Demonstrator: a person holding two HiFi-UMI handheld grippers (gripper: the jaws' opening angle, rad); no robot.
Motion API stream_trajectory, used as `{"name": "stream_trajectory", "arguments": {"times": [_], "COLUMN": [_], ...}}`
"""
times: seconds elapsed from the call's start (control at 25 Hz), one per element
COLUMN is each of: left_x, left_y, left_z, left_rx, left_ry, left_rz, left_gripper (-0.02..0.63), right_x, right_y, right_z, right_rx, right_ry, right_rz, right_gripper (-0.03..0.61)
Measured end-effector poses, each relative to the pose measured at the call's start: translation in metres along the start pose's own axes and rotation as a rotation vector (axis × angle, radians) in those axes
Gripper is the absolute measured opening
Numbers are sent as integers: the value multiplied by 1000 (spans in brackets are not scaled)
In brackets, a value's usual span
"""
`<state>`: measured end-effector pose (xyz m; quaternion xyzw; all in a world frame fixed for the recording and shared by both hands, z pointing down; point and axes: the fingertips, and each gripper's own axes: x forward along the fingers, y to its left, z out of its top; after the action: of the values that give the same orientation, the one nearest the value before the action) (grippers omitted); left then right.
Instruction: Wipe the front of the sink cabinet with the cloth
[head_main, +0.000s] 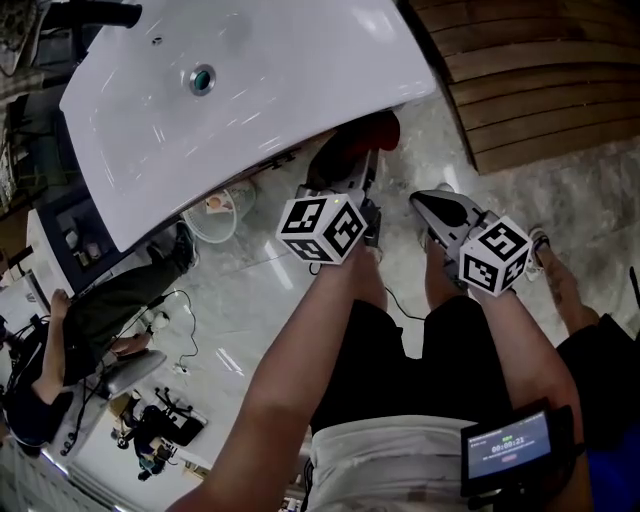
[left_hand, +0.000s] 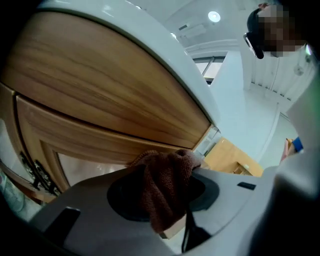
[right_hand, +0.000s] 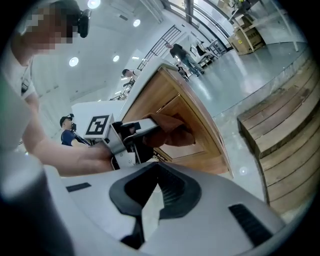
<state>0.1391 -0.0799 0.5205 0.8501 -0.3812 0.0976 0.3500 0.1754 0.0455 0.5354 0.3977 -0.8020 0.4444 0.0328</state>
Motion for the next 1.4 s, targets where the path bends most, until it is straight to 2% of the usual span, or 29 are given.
{"name": "stream_trajectory", "arguments": {"times": [0.28, 0.6, 0.8, 0.88, 1.08, 1.4], "left_x": [-40, -78, -92, -97, -107, -84], "left_y": [42, 93, 115, 125, 150, 148], "left_z": [8, 7, 6, 0, -18, -24], "left_rx": [-7, -7, -52, -57, 0, 9], "left_ry": [-3, 10, 13, 34, 121, 158], "left_rz": [66, 106, 109, 126, 149, 155], "left_gripper": [141, 141, 141, 141, 141, 141], "right_x": [17, 45, 56, 59, 66, 55], "right_y": [22, 47, 58, 59, 72, 65], "right_z": [0, -17, -23, -25, -29, -43], "right_rx": [-2, -5, -3, 3, 11, 55], "right_ry": [-4, -9, -22, -31, -61, -73], "right_rz": [-1, -18, -37, -50, -82, -122], "right_gripper": [12, 12, 12, 12, 12, 12]}}
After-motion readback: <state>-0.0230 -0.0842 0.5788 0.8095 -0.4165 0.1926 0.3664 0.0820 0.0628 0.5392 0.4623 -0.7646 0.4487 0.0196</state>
